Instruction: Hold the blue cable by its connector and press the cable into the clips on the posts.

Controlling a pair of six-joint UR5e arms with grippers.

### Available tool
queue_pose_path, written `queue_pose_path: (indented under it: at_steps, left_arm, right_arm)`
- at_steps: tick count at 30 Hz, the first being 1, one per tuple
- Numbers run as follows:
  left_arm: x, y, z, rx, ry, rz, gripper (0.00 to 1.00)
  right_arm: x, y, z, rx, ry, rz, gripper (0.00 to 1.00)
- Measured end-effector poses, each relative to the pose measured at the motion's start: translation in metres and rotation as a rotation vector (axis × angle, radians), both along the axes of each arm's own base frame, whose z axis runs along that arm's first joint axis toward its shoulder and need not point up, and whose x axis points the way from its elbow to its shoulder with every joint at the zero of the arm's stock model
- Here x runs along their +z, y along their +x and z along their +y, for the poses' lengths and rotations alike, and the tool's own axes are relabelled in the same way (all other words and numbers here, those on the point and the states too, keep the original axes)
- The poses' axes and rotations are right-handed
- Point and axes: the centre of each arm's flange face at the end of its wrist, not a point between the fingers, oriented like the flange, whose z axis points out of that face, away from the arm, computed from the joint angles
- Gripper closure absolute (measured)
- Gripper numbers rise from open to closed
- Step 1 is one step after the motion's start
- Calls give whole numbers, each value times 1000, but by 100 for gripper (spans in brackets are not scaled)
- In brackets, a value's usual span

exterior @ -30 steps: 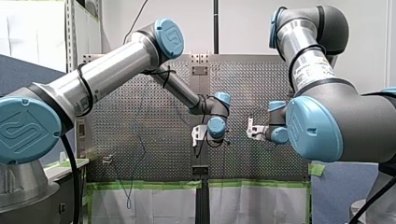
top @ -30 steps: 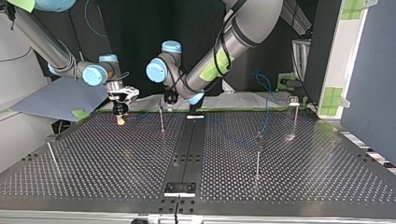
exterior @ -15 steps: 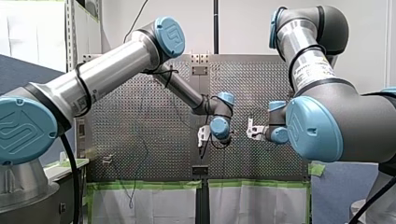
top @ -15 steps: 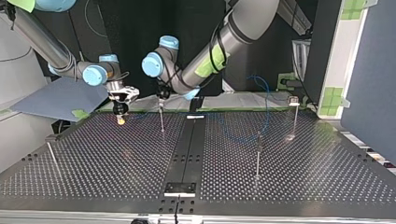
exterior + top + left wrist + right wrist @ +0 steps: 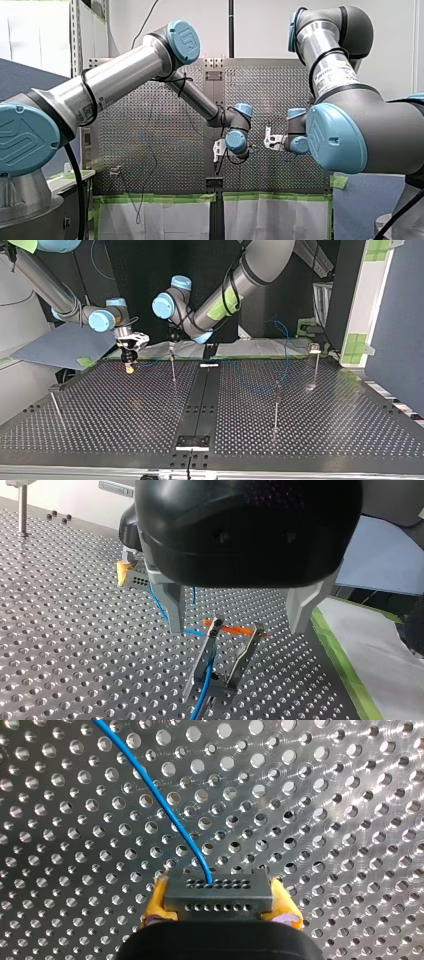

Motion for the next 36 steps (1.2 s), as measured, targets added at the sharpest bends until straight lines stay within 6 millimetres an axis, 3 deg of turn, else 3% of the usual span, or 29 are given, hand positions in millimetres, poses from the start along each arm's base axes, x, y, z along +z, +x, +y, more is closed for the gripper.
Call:
queue_pose_path:
  at_steps: [36]
  left_arm:
    - [-1,1,0,12,-41,6,0]
  right_arm:
    - [0,0,0,-1,1,-1,100]
